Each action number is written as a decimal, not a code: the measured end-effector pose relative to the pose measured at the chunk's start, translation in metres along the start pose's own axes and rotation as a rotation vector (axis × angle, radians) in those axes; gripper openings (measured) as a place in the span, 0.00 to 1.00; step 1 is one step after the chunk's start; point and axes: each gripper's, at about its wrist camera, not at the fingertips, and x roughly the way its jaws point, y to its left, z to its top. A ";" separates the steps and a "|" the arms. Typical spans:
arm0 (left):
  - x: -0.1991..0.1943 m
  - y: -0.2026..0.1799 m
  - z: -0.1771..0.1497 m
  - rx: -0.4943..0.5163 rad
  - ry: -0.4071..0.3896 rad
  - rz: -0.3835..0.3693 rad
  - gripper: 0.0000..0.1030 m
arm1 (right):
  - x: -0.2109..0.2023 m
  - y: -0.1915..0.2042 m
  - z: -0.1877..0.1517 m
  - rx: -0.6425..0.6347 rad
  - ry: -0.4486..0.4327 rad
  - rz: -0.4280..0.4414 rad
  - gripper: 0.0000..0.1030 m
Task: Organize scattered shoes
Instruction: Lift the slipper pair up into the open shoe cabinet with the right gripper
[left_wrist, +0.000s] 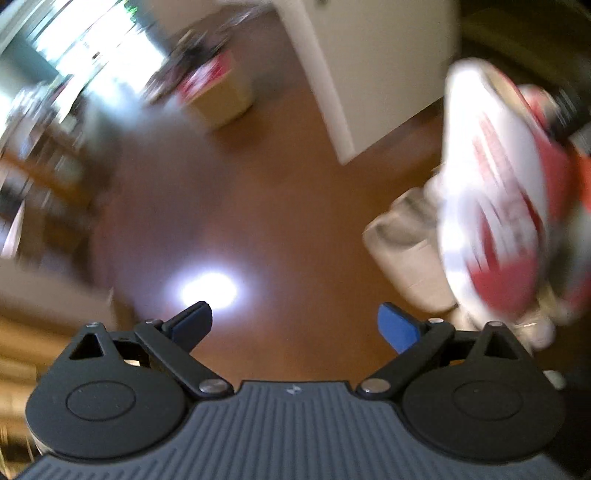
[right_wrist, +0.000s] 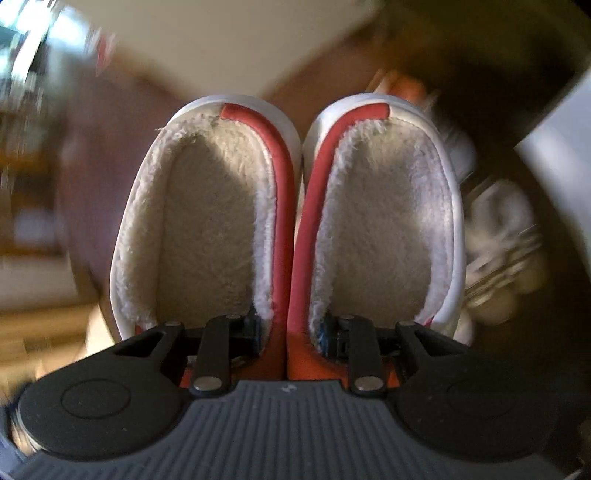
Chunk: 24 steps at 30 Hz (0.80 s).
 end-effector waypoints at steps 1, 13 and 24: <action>-0.009 -0.011 0.013 0.032 -0.027 -0.025 0.96 | -0.020 -0.004 0.009 0.015 -0.033 -0.004 0.23; 0.036 -0.153 0.198 0.501 -0.419 -0.384 0.96 | -0.184 -0.059 0.171 0.378 -0.460 -0.164 0.24; 0.136 -0.198 0.279 0.723 -0.423 -0.653 0.96 | -0.146 -0.063 0.223 0.592 -0.511 -0.339 0.24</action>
